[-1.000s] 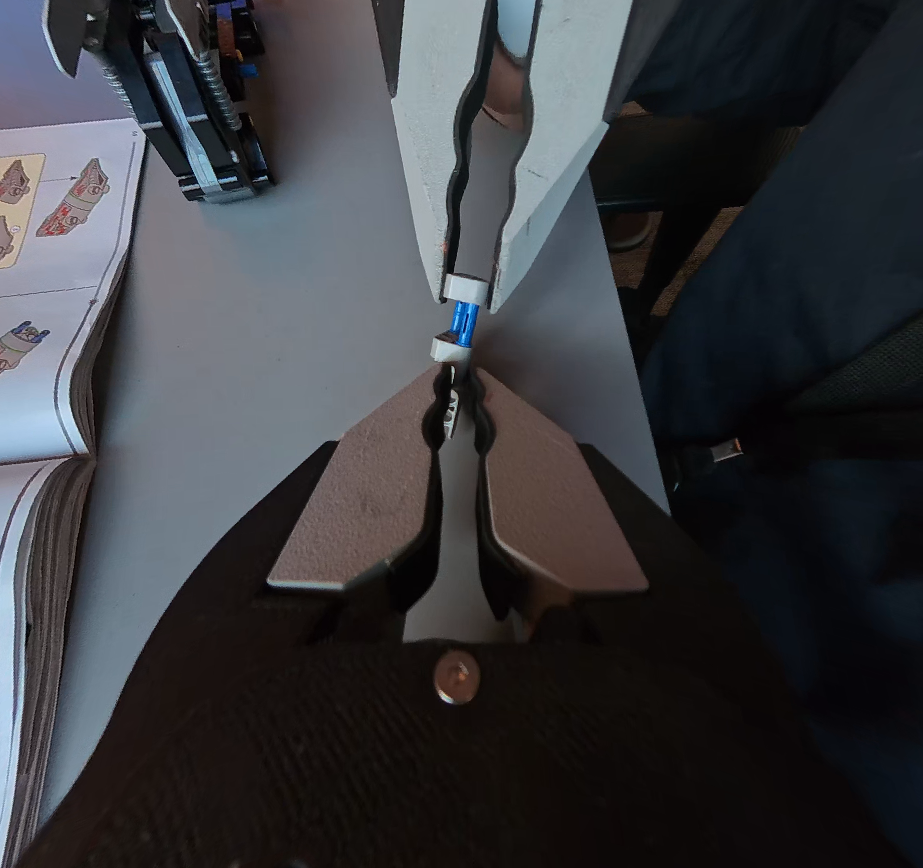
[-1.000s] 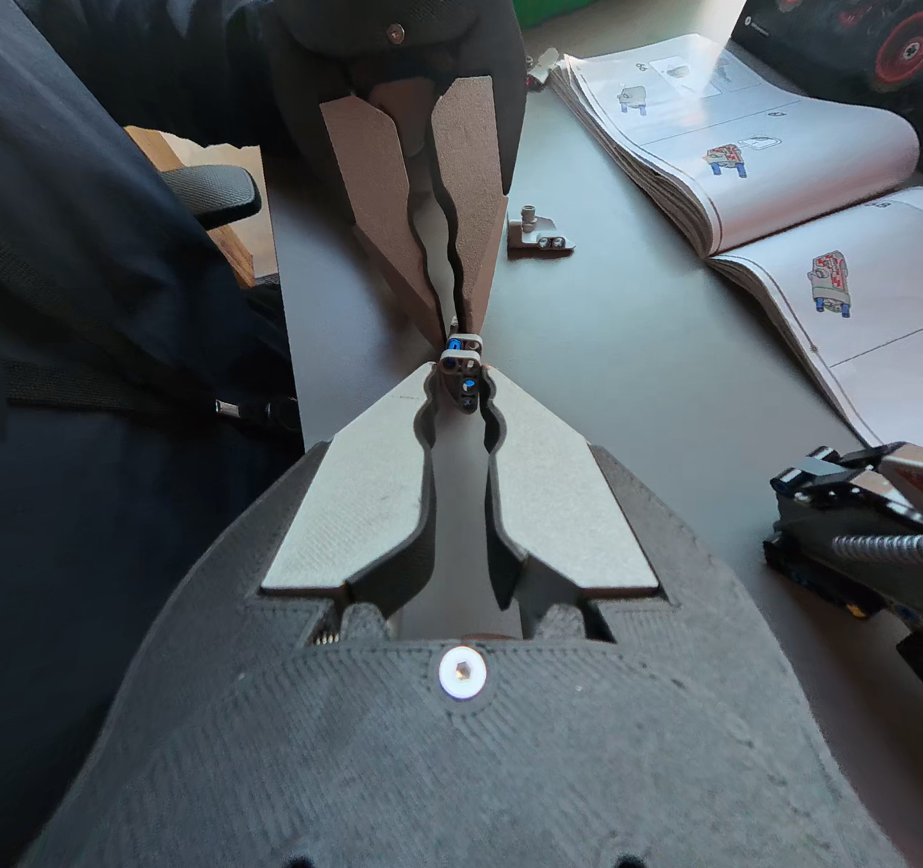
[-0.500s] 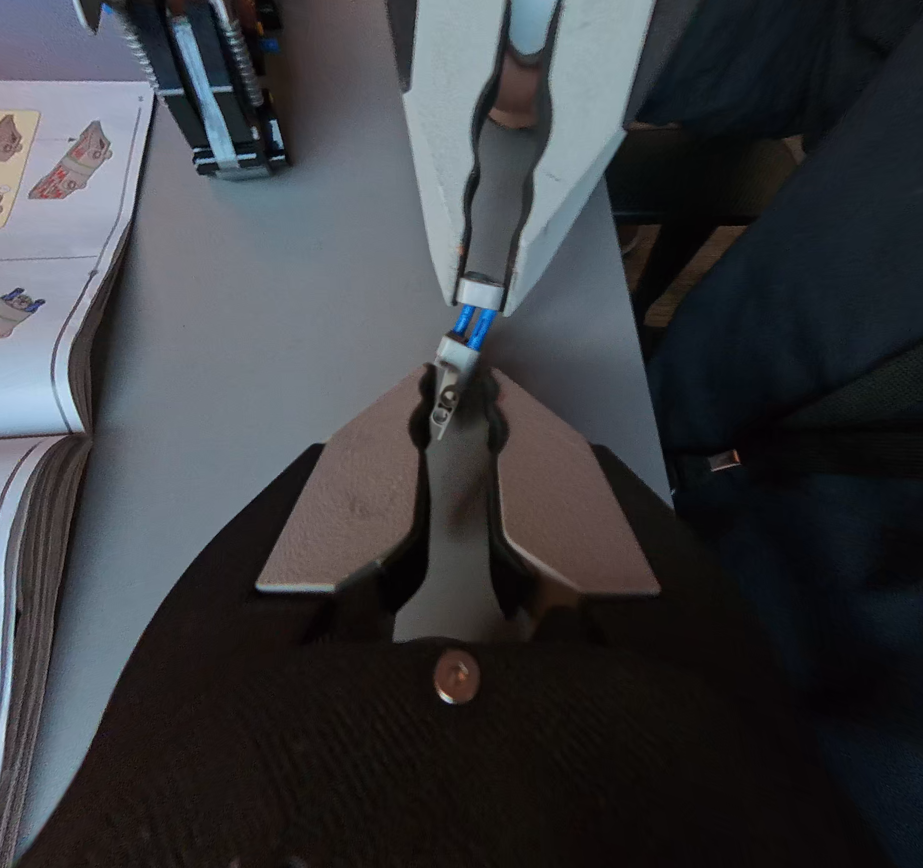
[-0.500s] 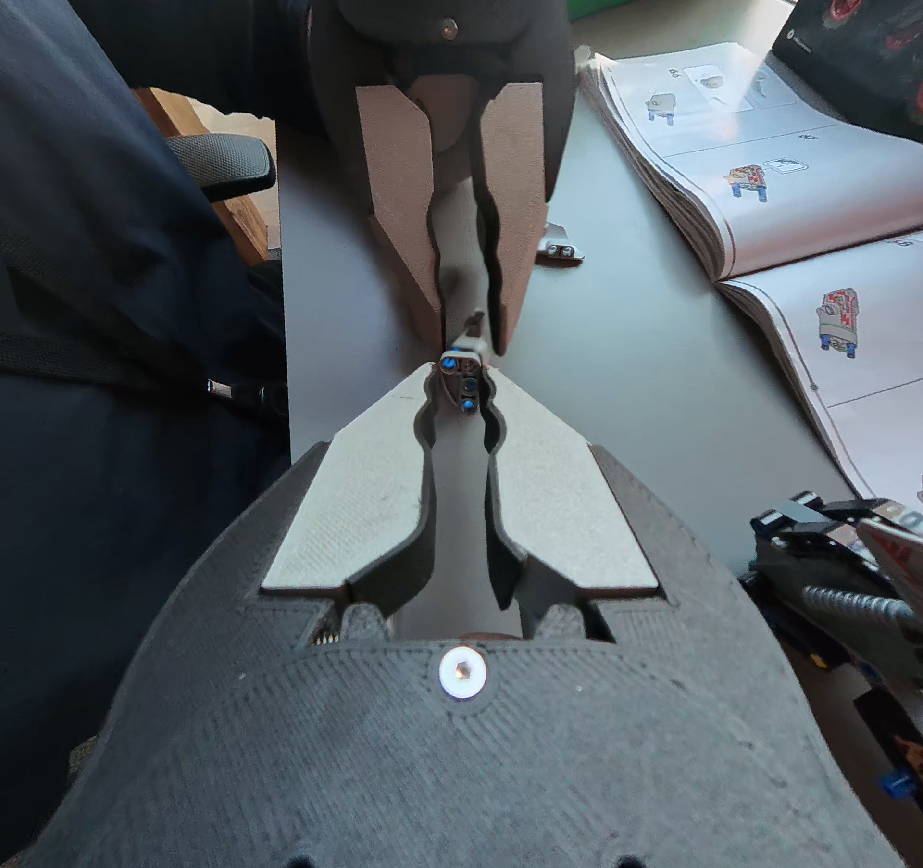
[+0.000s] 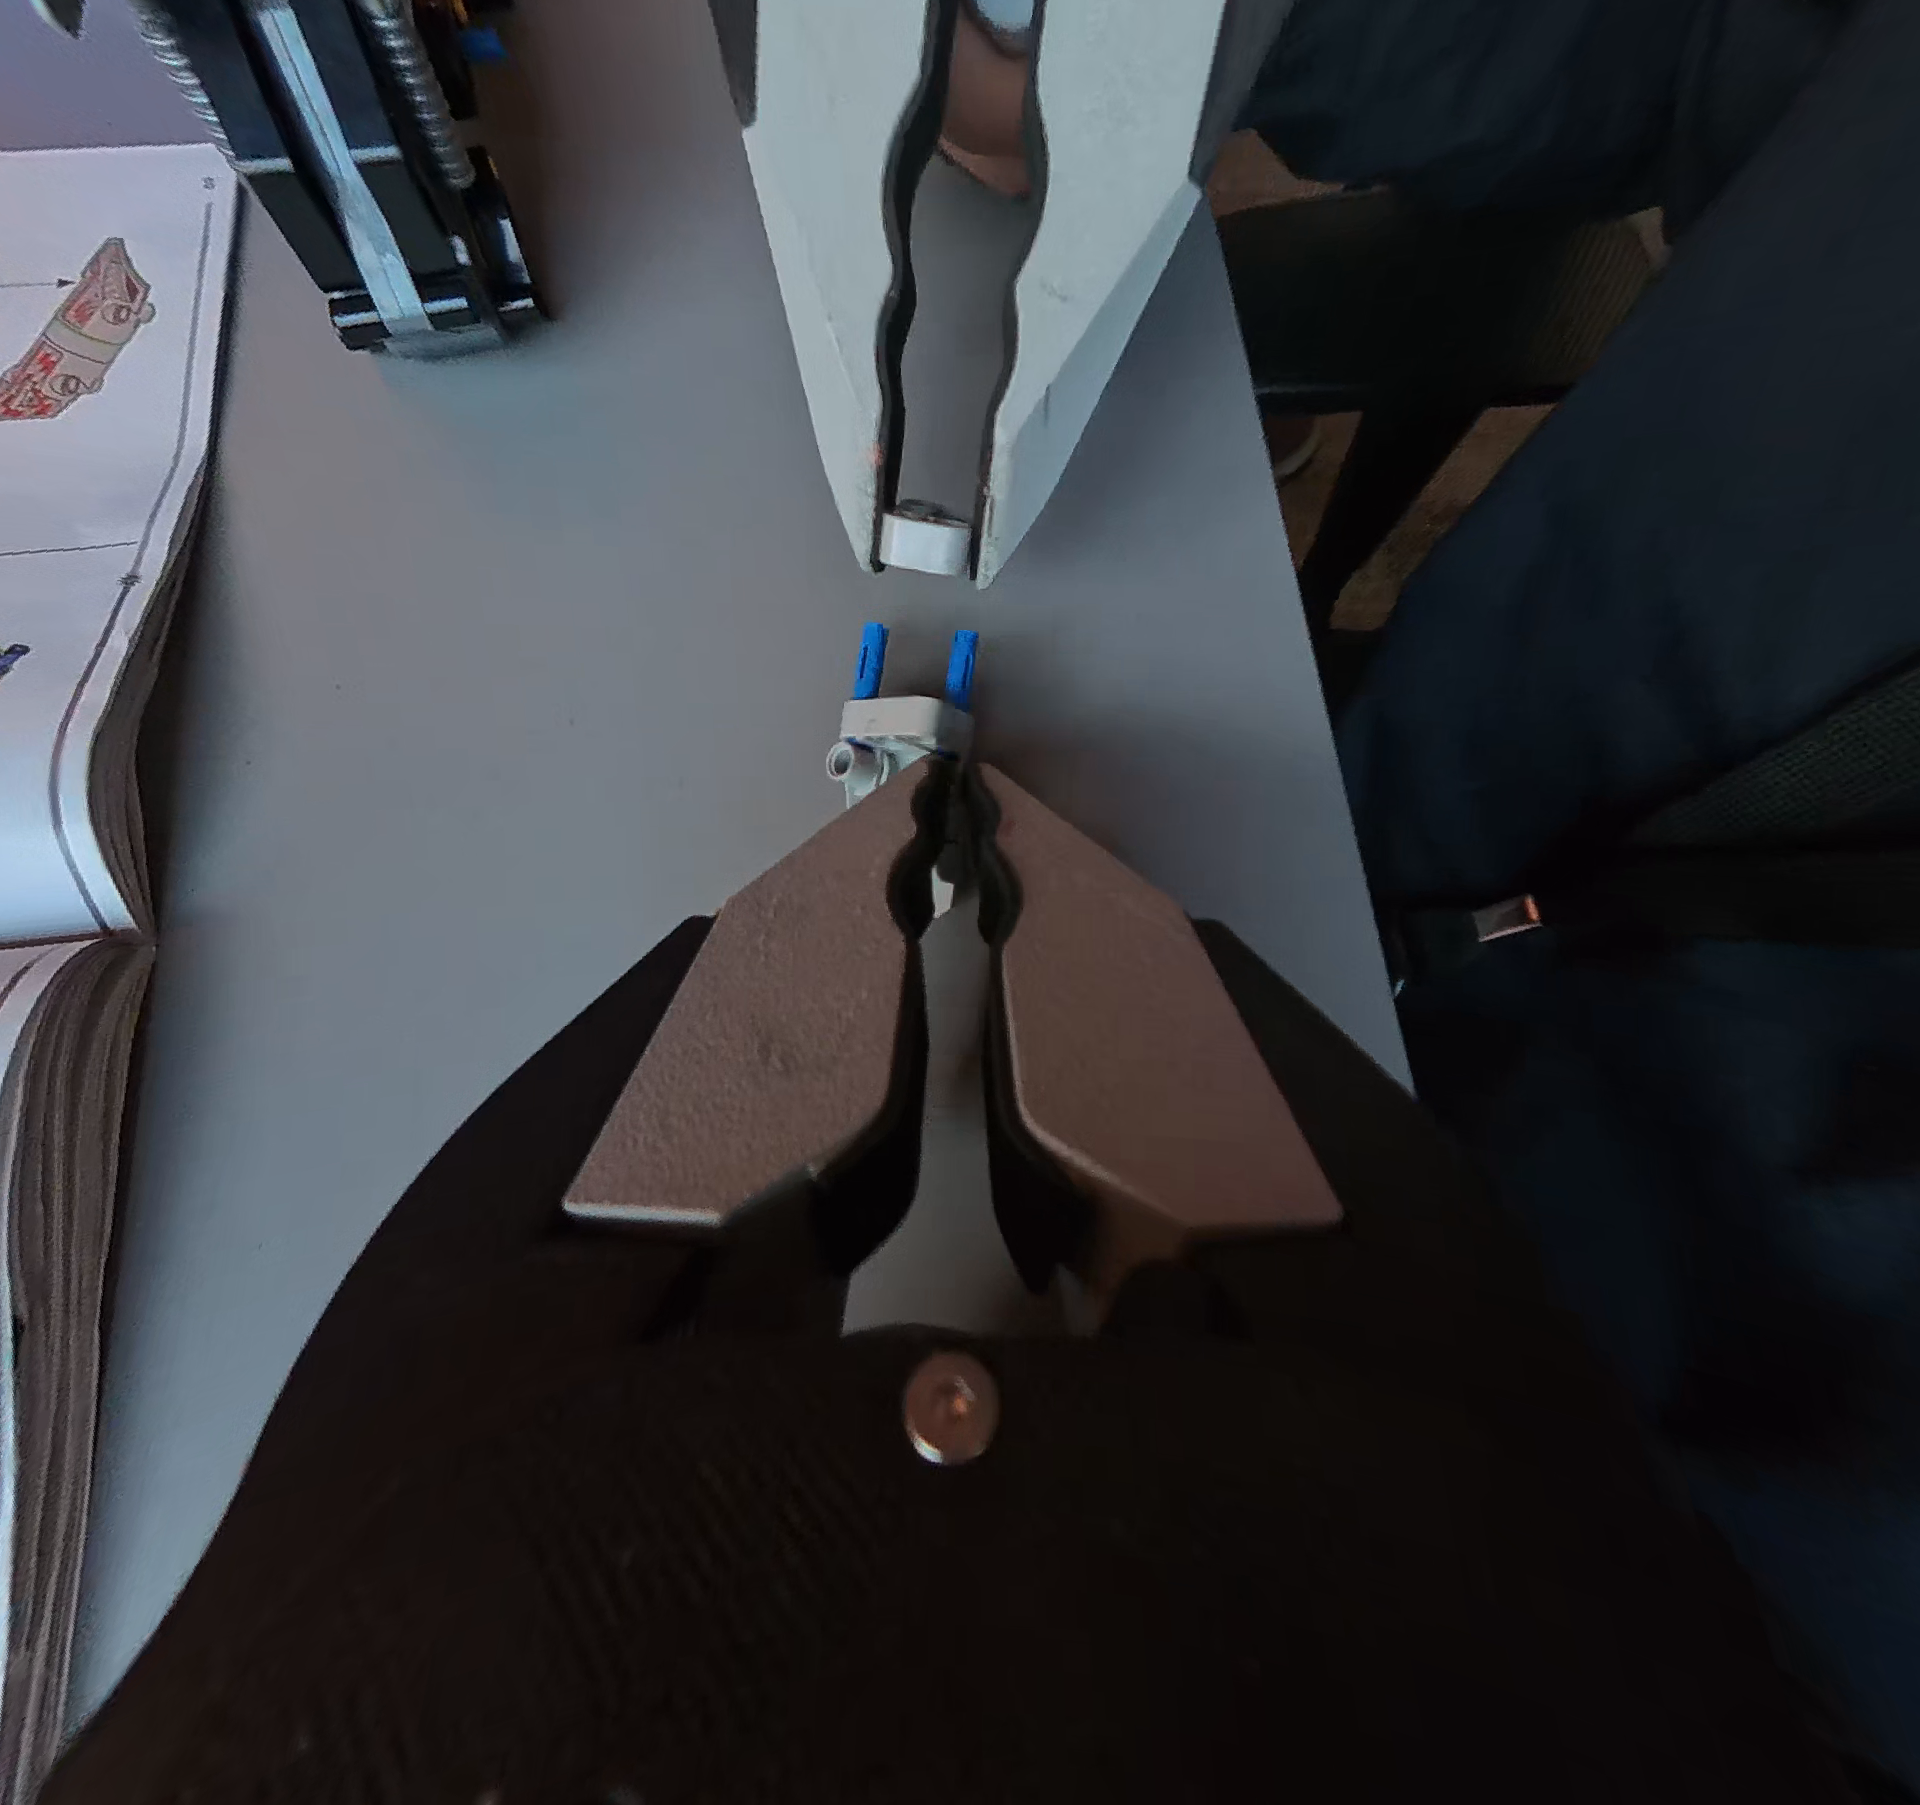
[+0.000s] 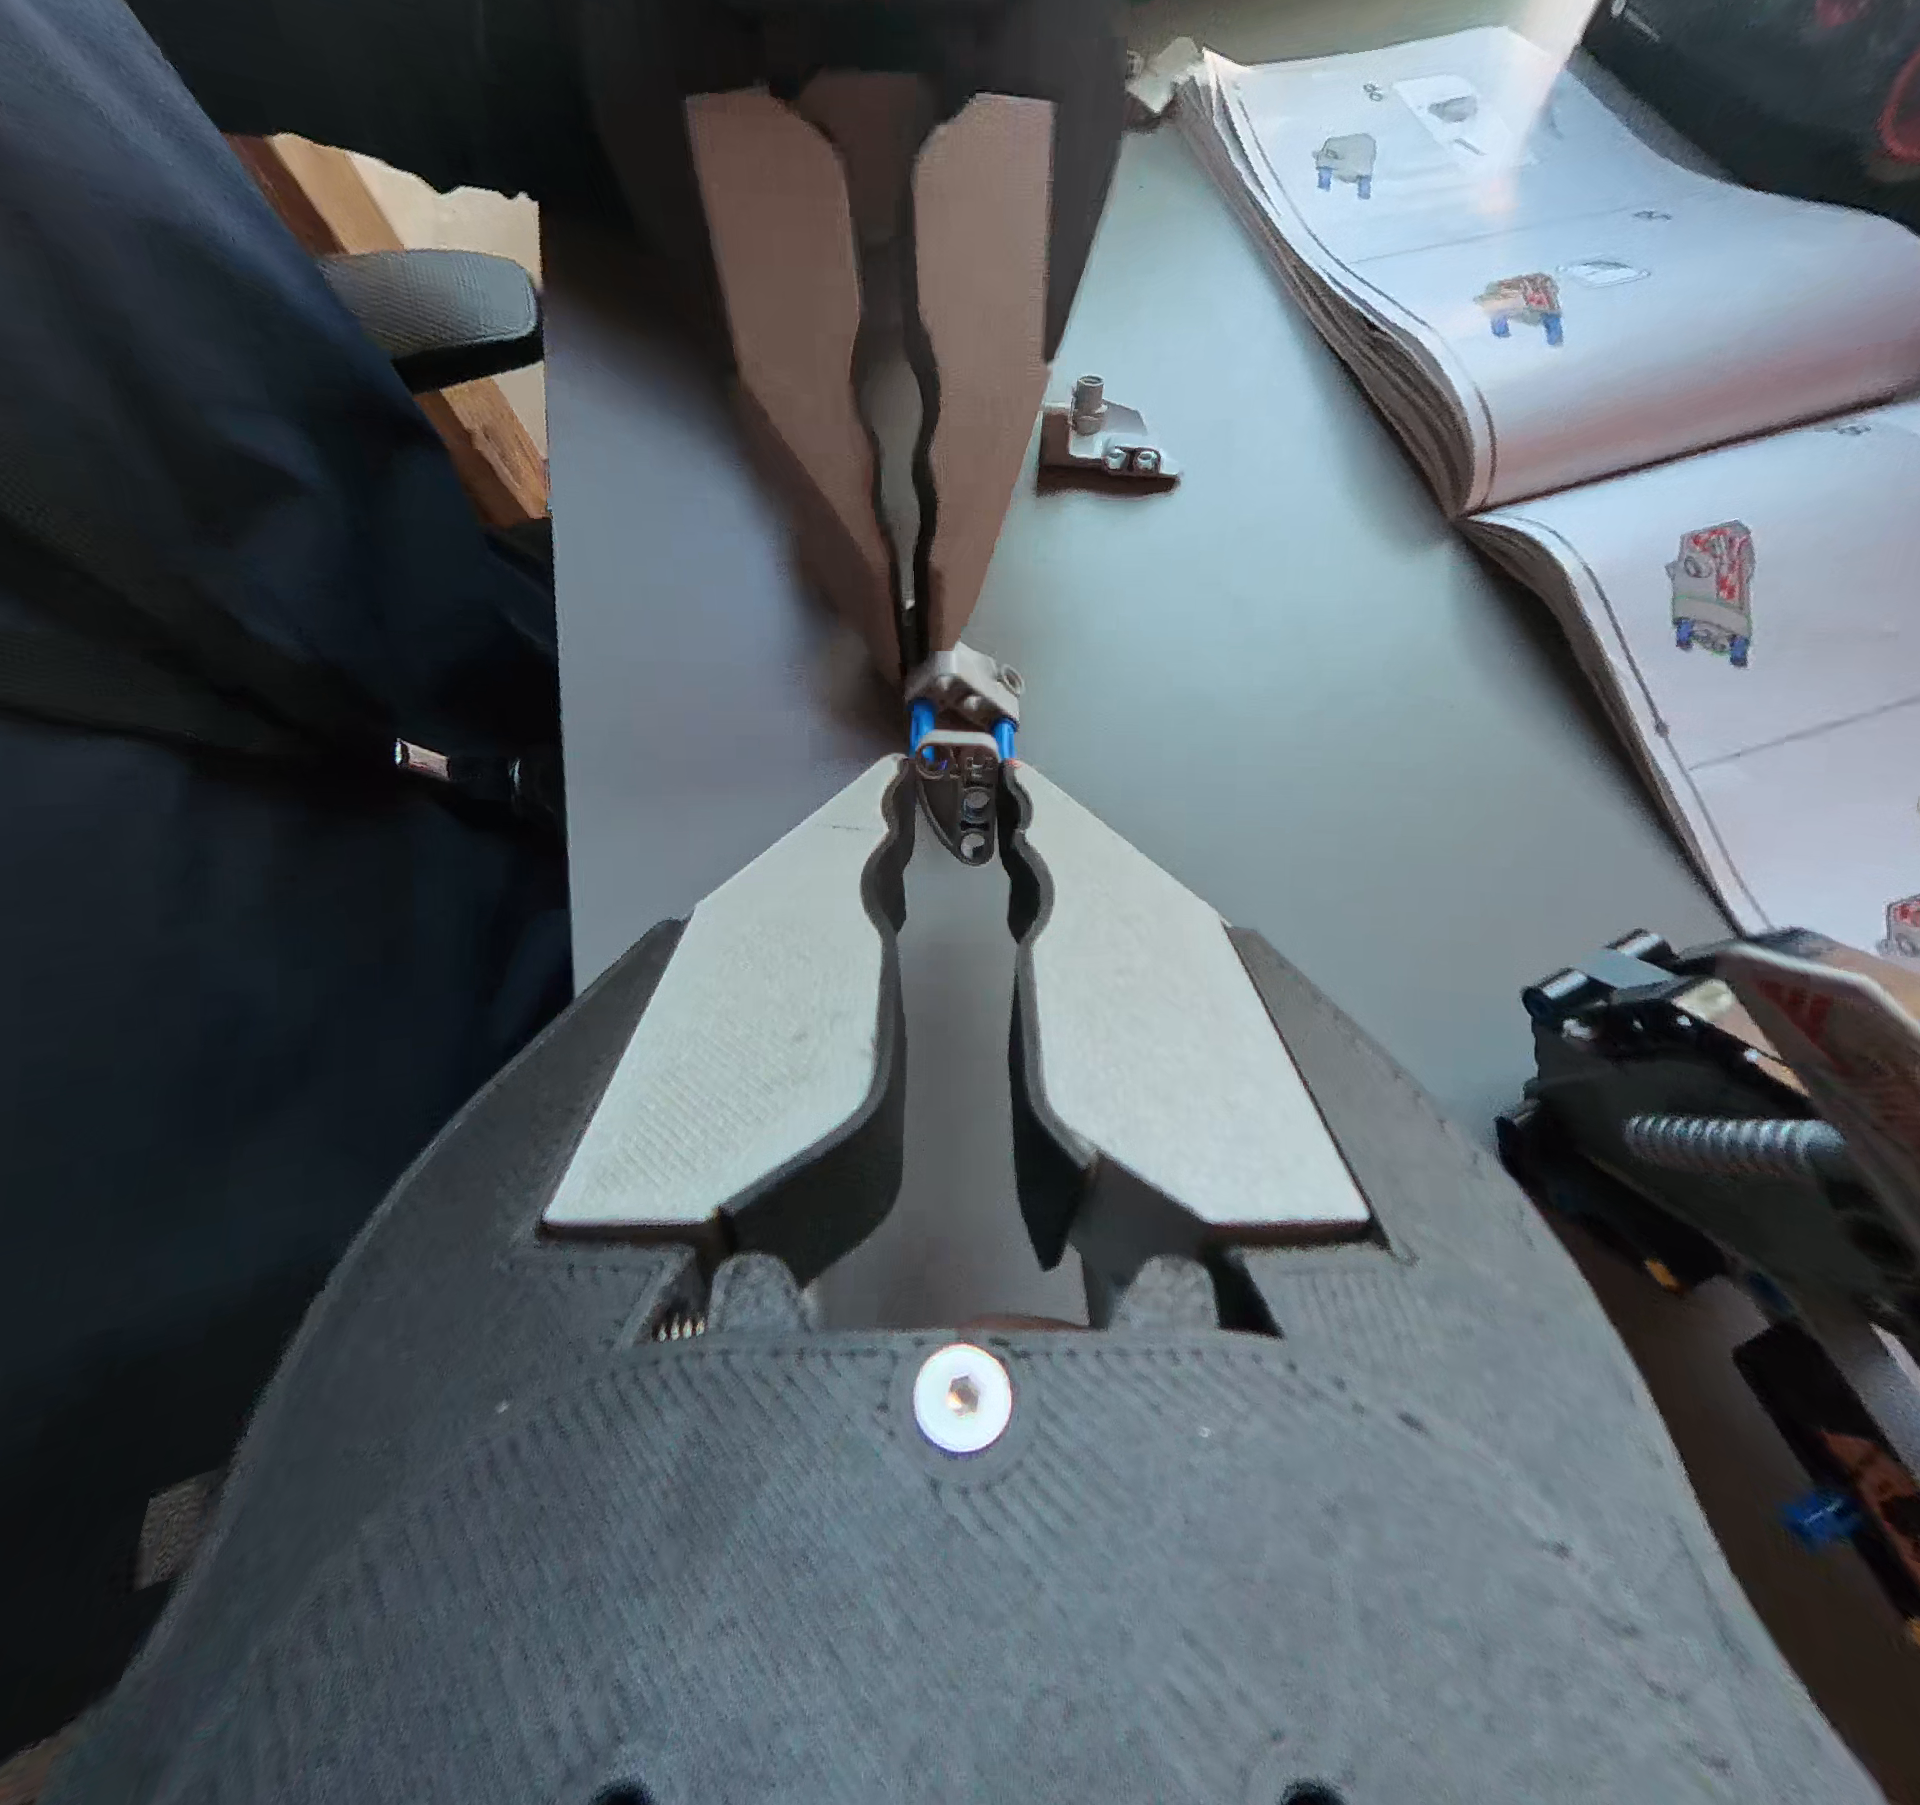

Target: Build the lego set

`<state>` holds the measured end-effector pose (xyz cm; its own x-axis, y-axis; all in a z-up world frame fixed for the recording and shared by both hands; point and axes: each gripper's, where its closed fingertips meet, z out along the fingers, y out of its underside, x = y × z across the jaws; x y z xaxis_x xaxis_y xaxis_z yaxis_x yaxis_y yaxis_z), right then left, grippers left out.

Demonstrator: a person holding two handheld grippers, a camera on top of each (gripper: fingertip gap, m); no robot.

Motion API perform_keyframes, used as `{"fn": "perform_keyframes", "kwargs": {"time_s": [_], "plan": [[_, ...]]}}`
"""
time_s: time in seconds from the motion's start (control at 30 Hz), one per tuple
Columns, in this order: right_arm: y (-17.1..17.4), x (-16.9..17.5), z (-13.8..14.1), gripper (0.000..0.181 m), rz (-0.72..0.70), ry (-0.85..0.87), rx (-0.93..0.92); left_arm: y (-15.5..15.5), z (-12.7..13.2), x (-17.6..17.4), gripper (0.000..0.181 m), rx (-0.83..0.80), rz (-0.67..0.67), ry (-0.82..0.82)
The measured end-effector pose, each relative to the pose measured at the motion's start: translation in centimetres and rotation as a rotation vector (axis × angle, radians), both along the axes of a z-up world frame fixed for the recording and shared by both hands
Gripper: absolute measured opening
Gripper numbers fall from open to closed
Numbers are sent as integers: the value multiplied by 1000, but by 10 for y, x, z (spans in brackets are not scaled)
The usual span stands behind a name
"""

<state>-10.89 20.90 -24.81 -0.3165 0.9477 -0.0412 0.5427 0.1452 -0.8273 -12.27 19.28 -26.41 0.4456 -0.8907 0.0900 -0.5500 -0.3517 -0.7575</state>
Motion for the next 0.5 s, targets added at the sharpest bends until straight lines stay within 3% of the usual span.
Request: {"fn": "perform_keyframes", "kwargs": {"time_s": [0.03, 0.33, 0.5], "plan": [[-3, 1, 1, 13, 22, 15, 12, -1, 3, 0, 0, -18, -1, -31], [-14, -4, 14, 13, 64, 128, 224, -11, 22, 3, 0, -265, -34, -276], [-25, -2, 20, 13, 123, 136, 195, -20, 27, 4, 0, -349, -78, -338]]}}
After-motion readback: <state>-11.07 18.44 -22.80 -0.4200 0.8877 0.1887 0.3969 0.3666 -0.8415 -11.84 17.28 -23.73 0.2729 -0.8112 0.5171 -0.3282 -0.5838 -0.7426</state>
